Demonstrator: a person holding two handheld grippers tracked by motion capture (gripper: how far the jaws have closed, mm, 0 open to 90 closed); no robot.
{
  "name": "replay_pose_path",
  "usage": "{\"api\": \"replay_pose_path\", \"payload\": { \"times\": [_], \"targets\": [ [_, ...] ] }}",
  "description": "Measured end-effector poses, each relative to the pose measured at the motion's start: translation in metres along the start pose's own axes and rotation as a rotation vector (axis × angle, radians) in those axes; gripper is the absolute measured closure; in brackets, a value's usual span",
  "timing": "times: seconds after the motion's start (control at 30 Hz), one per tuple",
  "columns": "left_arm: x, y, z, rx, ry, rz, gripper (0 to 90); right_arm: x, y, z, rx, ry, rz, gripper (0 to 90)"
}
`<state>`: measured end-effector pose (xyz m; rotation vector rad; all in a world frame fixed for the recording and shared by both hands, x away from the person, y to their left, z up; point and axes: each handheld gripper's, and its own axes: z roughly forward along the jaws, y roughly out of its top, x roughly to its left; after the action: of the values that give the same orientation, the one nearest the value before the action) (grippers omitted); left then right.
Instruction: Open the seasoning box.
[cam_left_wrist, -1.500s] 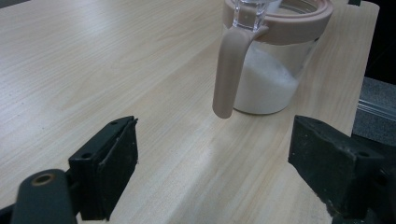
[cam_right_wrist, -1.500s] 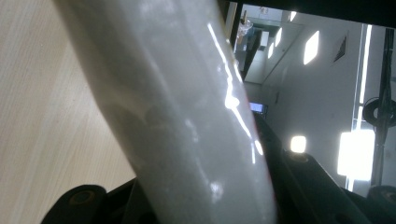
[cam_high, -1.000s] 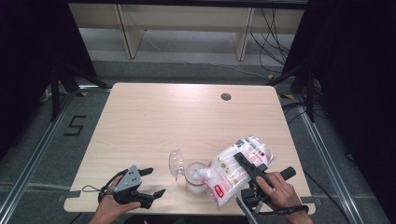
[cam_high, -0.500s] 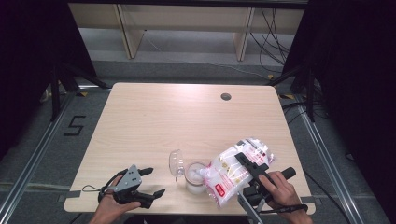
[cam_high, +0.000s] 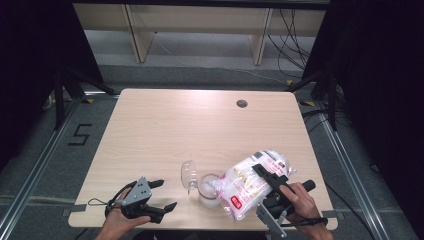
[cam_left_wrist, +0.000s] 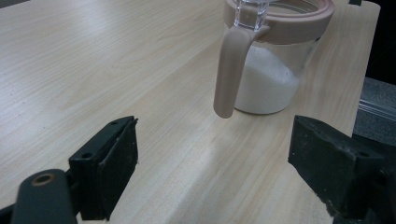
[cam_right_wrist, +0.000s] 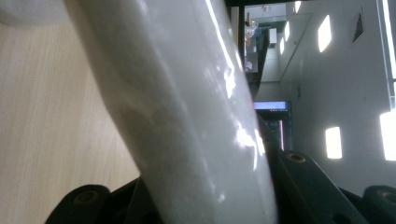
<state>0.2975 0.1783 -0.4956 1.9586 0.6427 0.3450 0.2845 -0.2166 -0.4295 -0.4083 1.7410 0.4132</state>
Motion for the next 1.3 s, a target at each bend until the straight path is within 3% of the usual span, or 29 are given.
{"api": "replay_pose_path", "payload": {
  "times": [0.03, 0.07, 0.13, 0.17, 0.2, 0.23, 0.27, 0.3, 0.33, 0.37, 0.4, 0.43, 0.47, 0.53, 0.57, 0.6, 0.63, 0.67, 0.7, 0.73, 0.77, 0.8, 0.87, 0.9, 0.93, 1.0, 1.1, 1.23, 1.3],
  "targets": [
    [0.000, 0.000, 0.000, -0.004, -0.001, -0.007, 15.5, 0.003, -0.002, 0.000, 0.009, 0.013, 0.041, 70.7],
    [0.001, 0.000, 0.000, 0.008, -0.004, 0.002, 15.5, 0.000, -0.002, 0.000, -0.005, -0.001, 0.016, 70.7],
    [0.001, 0.000, 0.000, 0.011, 0.001, 0.004, 15.5, 0.005, -0.006, 0.001, -0.003, 0.019, 0.103, 70.8],
    [0.001, 0.000, 0.000, 0.012, 0.005, 0.004, 15.5, 0.005, -0.007, 0.001, -0.009, 0.024, 0.114, 70.9],
    [0.001, 0.000, 0.000, 0.012, 0.005, 0.004, 15.5, 0.007, -0.008, 0.002, -0.024, 0.027, 0.157, 71.0],
    [0.001, 0.000, 0.000, 0.011, -0.001, 0.003, 15.5, 0.003, -0.009, 0.004, -0.046, 0.026, 0.108, 71.2],
    [0.001, 0.000, 0.000, 0.004, -0.001, 0.000, 15.5, 0.008, -0.009, 0.001, -0.023, 0.017, 0.171, 71.3],
    [0.000, 0.000, 0.000, -0.002, 0.001, -0.008, 15.6, 0.003, -0.009, 0.002, -0.032, 0.023, 0.127, 71.5],
    [0.002, 0.000, -0.001, 0.022, 0.010, 0.018, 15.6, 0.007, -0.010, 0.001, -0.025, 0.032, 0.199, 71.8],
    [0.002, 0.000, -0.001, 0.016, 0.008, 0.010, 15.6, 0.007, -0.010, 0.004, -0.056, 0.031, 0.195, 72.1],
    [0.000, 0.000, 0.000, -0.007, 0.001, -0.004, 15.6, 0.009, -0.011, 0.002, -0.032, 0.037, 0.235, 72.2],
    [0.001, 0.000, 0.000, 0.001, 0.001, 0.009, 15.6, 0.006, -0.010, 0.001, -0.041, 0.039, 0.217, 72.4],
    [0.000, 0.000, 0.000, -0.001, 0.001, 0.001, 15.6, 0.010, -0.011, 0.003, -0.044, 0.037, 0.257, 72.5],
    [0.000, 0.000, 0.000, 0.000, 0.002, 0.000, 15.6, 0.005, -0.012, 0.002, -0.048, 0.033, 0.226, 72.9],
    [0.000, 0.000, 0.000, -0.006, 0.001, -0.001, 15.6, 0.010, -0.011, 0.003, -0.052, 0.048, 0.300, 73.1],
    [0.000, 0.000, -0.001, 0.000, 0.002, 0.012, 15.6, 0.010, -0.012, 0.004, -0.049, 0.052, 0.309, 73.2],
    [-0.001, 0.000, -0.001, 0.003, 0.007, 0.000, 15.7, 0.008, -0.013, 0.005, -0.064, 0.041, 0.270, 73.3],
    [-0.001, 0.000, 0.000, -0.004, 0.003, -0.007, 15.7, 0.009, -0.014, 0.005, -0.071, 0.051, 0.303, 73.4],
    [0.000, 0.000, -0.001, 0.000, 0.009, 0.003, 15.7, 0.013, -0.014, 0.004, -0.052, 0.060, 0.373, 73.5],
    [0.000, 0.001, -0.002, 0.007, 0.010, 0.011, 15.7, 0.011, -0.015, 0.006, -0.071, 0.073, 0.358, 73.8],
    [0.000, 0.001, -0.002, 0.006, 0.010, 0.009, 15.7, 0.013, -0.014, 0.006, -0.069, 0.083, 0.401, 74.0],
    [0.000, 0.000, -0.001, -0.003, 0.006, 0.003, 15.7, 0.011, -0.015, 0.006, -0.074, 0.081, 0.376, 74.2],
    [-0.001, 0.000, 0.000, -0.007, 0.006, -0.006, 15.7, 0.012, -0.015, 0.006, -0.089, 0.085, 0.435, 74.5],
    [0.000, 0.000, -0.001, -0.003, 0.007, 0.002, 15.7, 0.011, -0.015, 0.007, -0.104, 0.083, 0.411, 74.6],
    [0.000, 0.000, -0.001, -0.004, 0.006, 0.000, 15.7, 0.013, -0.015, 0.006, -0.101, 0.087, 0.457, 74.8],
    [-0.001, 0.000, -0.001, -0.007, 0.007, 0.000, 15.7, 0.011, -0.016, 0.007, -0.121, 0.061, 0.447, 75.1],
    [0.001, 0.001, -0.002, 0.002, 0.006, 0.021, 15.8, 0.013, -0.015, 0.006, -0.123, 0.094, 0.483, 75.4],
    [0.001, 0.001, -0.002, 0.005, 0.010, 0.021, 15.8, 0.012, -0.014, 0.007, -0.131, 0.086, 0.453, 75.7],
    [0.001, 0.001, -0.002, 0.003, 0.005, 0.022, 15.8, 0.013, -0.014, 0.007, -0.127, 0.096, 0.493, 75.8]
  ]
}}
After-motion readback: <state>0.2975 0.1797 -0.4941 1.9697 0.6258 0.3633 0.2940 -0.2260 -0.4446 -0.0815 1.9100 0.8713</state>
